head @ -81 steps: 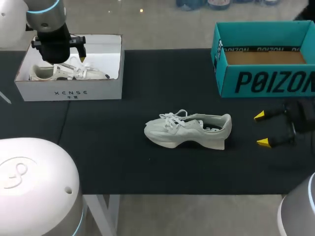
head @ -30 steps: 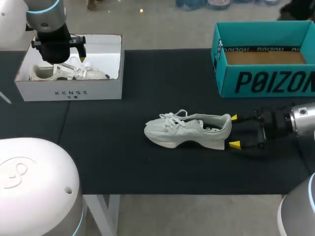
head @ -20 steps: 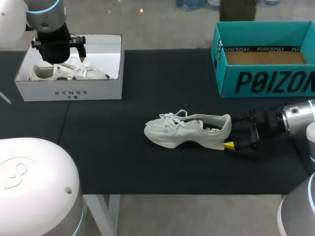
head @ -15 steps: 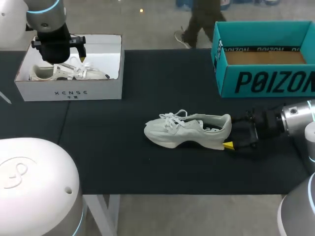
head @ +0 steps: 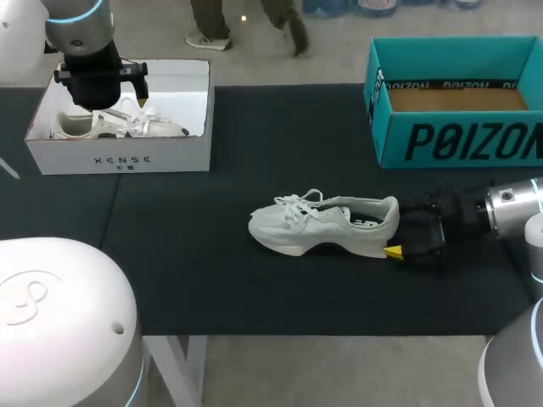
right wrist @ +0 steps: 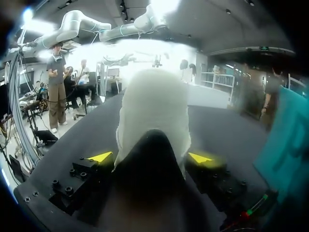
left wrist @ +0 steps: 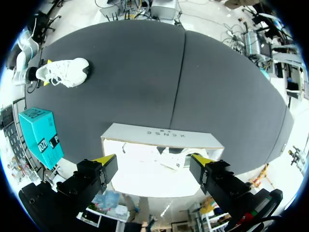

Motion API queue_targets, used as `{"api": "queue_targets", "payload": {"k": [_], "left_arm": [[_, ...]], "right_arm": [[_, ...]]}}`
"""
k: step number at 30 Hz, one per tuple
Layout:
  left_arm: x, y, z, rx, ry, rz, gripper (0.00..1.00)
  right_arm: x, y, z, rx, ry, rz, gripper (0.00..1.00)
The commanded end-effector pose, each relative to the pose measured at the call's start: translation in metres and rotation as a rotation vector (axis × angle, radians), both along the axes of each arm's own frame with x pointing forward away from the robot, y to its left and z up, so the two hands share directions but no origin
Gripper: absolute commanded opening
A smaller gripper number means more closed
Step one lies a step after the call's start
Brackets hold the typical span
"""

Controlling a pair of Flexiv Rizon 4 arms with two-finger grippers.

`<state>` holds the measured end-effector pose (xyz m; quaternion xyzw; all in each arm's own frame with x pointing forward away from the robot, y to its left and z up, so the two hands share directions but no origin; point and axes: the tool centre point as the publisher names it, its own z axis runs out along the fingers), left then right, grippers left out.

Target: Take the shoe out of the shoebox, open the shoe tongue, remove and reinsert the insole, then place the shoe into the shoebox

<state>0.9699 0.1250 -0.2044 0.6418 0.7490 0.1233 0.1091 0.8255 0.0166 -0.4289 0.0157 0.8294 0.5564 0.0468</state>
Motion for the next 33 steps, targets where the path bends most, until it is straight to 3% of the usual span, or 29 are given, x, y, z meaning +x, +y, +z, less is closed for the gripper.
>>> {"api": "queue_targets", "payload": {"k": [1,11,12,13,33], "left_arm": [[0.000,0.000,0.000,0.002,0.000,-0.001,1.00],[0.000,0.000,0.000,0.002,0.000,-0.001,1.00],[0.000,0.000,0.000,0.002,0.000,-0.001,1.00],[0.000,0.000,0.000,0.002,0.000,-0.001,1.00],[0.000,0.000,0.000,0.002,0.000,-0.001,1.00]], "right_arm": [[0.003,0.006,-0.002,-0.001,0.000,0.004,1.00],[0.004,0.009,-0.007,0.016,0.023,-0.005,1.00],[0.004,0.009,-0.008,0.023,0.027,0.002,0.95],[0.004,0.010,-0.009,0.026,0.025,0.004,0.00],[0.003,0.015,-0.012,0.024,0.054,0.014,0.00]]}}
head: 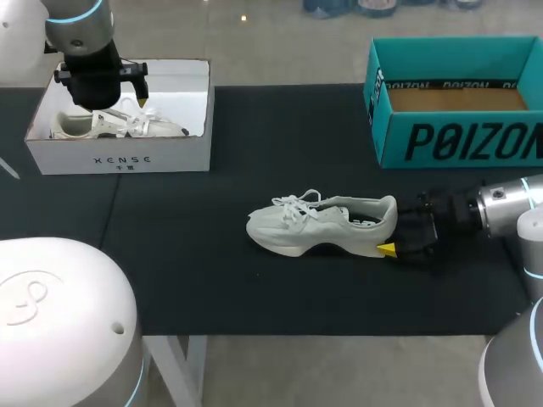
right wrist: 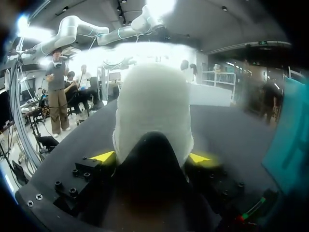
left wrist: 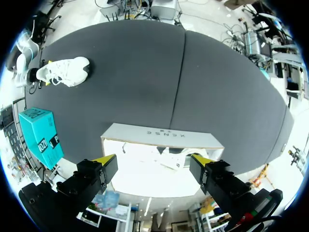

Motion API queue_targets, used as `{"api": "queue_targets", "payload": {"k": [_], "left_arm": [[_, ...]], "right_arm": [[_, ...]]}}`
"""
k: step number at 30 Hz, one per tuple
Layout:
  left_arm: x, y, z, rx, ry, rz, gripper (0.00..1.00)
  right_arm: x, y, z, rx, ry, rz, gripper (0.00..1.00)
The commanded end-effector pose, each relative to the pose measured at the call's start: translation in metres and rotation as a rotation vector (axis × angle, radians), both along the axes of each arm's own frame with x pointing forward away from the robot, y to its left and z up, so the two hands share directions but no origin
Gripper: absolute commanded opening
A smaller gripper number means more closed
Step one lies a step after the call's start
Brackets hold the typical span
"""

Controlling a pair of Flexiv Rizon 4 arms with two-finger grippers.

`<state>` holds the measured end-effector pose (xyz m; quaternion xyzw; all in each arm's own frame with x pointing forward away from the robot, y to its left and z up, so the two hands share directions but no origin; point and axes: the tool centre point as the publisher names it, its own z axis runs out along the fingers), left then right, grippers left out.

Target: Take the shoe out of the shoebox, open the shoe tongue, remove and reinsert the insole, then place the shoe into the shoebox

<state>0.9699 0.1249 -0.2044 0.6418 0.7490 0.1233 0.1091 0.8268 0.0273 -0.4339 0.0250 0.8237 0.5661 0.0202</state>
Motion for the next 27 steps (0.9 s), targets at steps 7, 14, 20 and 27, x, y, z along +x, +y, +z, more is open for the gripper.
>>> {"api": "queue_targets", "payload": {"k": [7,14,20,27], "left_arm": [[-0.006,-0.025,-0.001,-0.013,0.015,-0.019,1.00],[-0.037,-0.091,-0.008,0.026,0.108,0.148,1.00],[-0.067,-0.111,-0.012,0.073,0.177,0.686,1.00],[-0.067,-0.111,-0.012,0.073,0.177,0.686,1.00]], "right_arm": [[0.001,0.004,-0.007,0.000,0.000,-0.001,0.00],[0.001,0.004,-0.007,0.000,0.000,-0.001,0.00],[0.001,0.004,-0.007,0.000,0.000,-0.001,0.00],[0.001,0.004,-0.007,0.000,0.000,-0.001,0.00]]}}
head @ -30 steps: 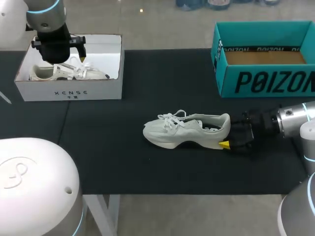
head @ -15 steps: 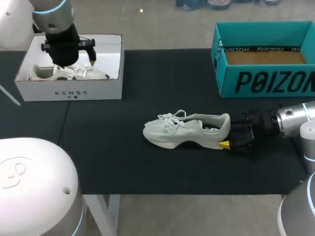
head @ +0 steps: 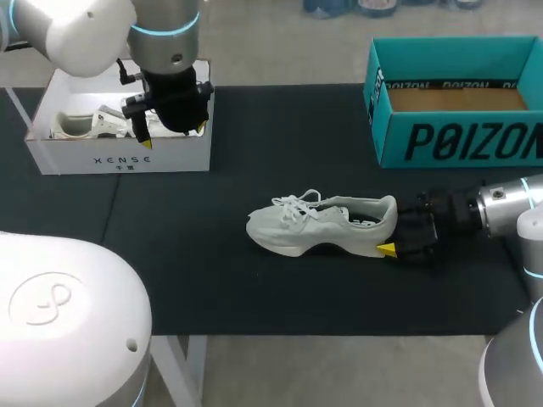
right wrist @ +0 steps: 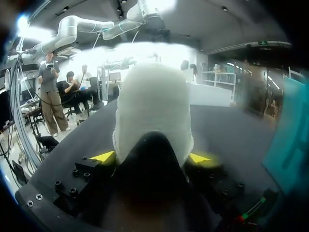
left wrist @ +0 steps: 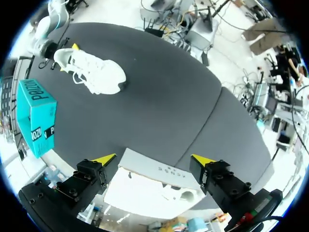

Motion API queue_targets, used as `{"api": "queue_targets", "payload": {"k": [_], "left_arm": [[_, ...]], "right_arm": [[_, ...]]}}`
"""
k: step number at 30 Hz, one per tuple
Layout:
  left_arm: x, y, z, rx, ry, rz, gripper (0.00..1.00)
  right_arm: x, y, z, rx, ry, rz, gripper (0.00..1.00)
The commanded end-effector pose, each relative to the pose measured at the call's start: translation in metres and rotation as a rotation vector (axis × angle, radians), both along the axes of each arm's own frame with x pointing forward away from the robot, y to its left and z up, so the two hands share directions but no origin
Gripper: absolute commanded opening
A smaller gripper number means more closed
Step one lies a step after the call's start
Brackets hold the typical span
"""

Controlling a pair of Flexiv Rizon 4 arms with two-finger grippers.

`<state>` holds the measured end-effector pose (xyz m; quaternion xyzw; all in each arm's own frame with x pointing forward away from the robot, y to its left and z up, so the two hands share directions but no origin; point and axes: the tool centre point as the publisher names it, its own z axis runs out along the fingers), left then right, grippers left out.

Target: Take the shoe out of the shoebox, open the shoe tongue, remove and reinsert the insole, then place the shoe into the shoebox

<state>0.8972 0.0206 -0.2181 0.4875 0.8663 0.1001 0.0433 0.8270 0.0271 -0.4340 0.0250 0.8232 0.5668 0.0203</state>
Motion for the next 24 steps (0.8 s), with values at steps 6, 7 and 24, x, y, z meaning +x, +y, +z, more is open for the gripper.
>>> {"api": "queue_targets", "payload": {"k": [6,7,24], "left_arm": [[0.005,-0.006,0.001,0.087,0.080,0.285,1.00],[0.005,-0.006,0.001,0.087,0.080,0.285,1.00],[-0.062,-0.025,0.011,-0.185,-0.001,1.201,1.00]], "right_arm": [[0.001,0.004,-0.006,-0.002,0.000,-0.001,0.00],[0.001,0.004,-0.006,-0.002,0.000,-0.001,0.00],[0.001,0.004,-0.006,-0.002,0.000,-0.001,0.00]]}}
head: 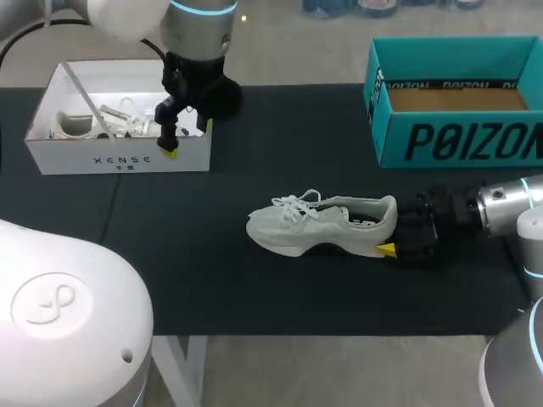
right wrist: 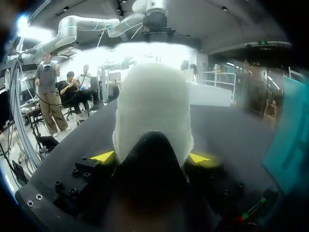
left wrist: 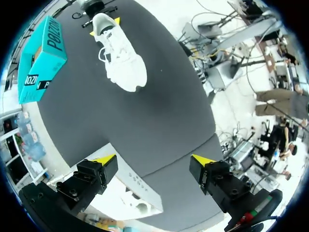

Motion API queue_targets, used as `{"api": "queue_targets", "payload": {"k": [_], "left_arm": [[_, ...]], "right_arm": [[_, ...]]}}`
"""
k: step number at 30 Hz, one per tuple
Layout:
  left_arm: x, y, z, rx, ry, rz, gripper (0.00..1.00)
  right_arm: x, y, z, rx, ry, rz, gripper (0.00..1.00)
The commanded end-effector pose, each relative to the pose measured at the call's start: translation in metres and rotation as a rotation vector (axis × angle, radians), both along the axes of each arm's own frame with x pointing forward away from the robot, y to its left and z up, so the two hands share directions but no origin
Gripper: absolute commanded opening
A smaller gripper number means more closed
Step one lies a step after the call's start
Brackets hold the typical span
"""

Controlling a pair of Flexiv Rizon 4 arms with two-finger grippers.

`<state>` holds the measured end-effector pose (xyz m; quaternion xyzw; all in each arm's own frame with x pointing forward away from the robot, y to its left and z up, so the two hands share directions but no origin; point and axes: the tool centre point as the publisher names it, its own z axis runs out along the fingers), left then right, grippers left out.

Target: Take the shoe out of the shoebox, open the shoe tongue, remove and reinsert the insole, then place the shoe into the shoebox

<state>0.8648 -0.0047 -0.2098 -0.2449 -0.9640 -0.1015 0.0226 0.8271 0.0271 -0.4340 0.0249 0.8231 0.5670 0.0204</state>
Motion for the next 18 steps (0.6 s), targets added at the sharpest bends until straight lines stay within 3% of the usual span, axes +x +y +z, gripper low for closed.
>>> {"api": "queue_targets", "payload": {"k": [1,3,4,5,10,18], "left_arm": [[-0.038,-0.004,0.002,-0.096,-0.171,0.750,1.00],[-0.047,-0.012,-0.003,-0.147,-0.122,0.831,1.00],[-0.054,-0.020,-0.007,-0.102,-0.177,0.878,1.00],[-0.059,-0.024,-0.010,-0.128,-0.152,0.927,1.00],[-0.069,-0.052,-0.039,-0.043,-0.153,1.081,1.00],[-0.069,-0.052,-0.039,-0.043,-0.153,1.081,1.00]], "right_arm": [[0.001,0.004,-0.006,-0.002,0.000,-0.001,0.00],[0.001,0.004,-0.006,-0.002,0.000,-0.001,0.00],[0.001,0.004,-0.006,-0.002,0.000,-0.001,0.00],[0.001,0.004,-0.006,-0.002,0.000,-0.001,0.00],[0.001,0.004,-0.006,-0.002,0.000,-0.001,0.00],[0.001,0.004,-0.006,-0.002,0.000,-0.001,0.00]]}}
